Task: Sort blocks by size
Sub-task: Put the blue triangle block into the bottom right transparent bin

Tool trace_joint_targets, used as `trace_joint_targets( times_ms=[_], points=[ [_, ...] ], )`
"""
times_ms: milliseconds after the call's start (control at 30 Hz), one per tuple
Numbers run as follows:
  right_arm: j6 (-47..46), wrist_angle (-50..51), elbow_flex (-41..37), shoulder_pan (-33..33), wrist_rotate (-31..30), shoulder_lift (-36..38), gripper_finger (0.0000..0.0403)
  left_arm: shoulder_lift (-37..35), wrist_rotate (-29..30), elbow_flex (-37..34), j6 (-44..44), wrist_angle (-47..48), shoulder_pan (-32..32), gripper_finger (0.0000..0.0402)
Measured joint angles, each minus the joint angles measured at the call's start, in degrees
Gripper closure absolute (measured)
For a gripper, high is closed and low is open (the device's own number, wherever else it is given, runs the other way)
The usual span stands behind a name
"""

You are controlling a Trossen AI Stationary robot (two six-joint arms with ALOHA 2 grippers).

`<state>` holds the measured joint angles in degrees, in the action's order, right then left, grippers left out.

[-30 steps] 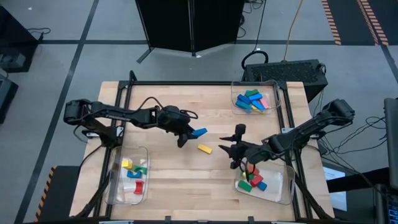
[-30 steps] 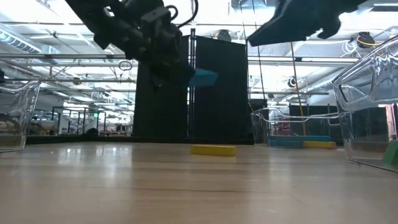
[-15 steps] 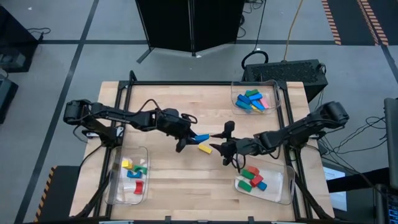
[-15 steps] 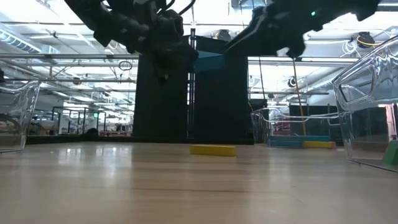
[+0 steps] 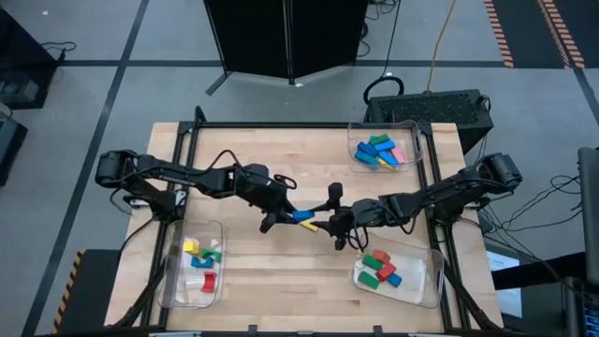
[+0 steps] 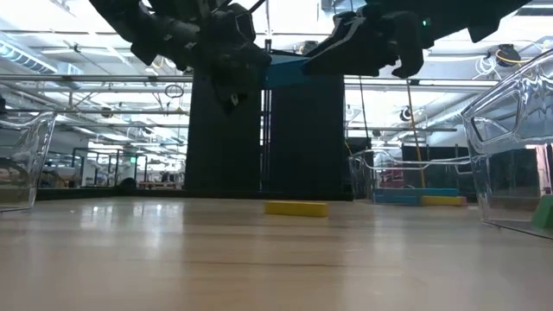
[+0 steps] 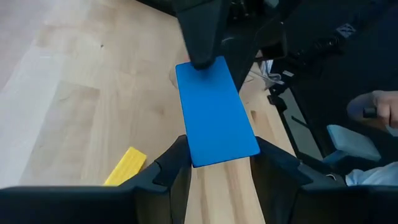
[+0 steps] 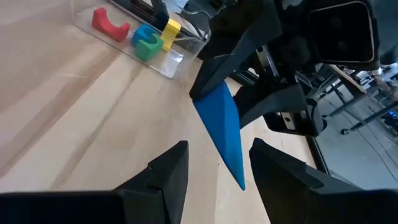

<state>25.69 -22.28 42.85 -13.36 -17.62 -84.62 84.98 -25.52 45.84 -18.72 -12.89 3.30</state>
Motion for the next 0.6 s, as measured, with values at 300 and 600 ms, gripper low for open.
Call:
trace_joint_targets(
  times_ms=[300,600],
  points=[
    [0.5,-0.84,0.0,0.23,0.19,0.0,0.0242,0.07,-0.22,0.0,-0.28,-0.41,-0.01,0.0258],
    [0.52,-1.77,0.0,1.05,2.04,0.02,0.0319,0.11,-1.74,0.0,-0.46,-3.16,-0.07,0.0258]
  ],
)
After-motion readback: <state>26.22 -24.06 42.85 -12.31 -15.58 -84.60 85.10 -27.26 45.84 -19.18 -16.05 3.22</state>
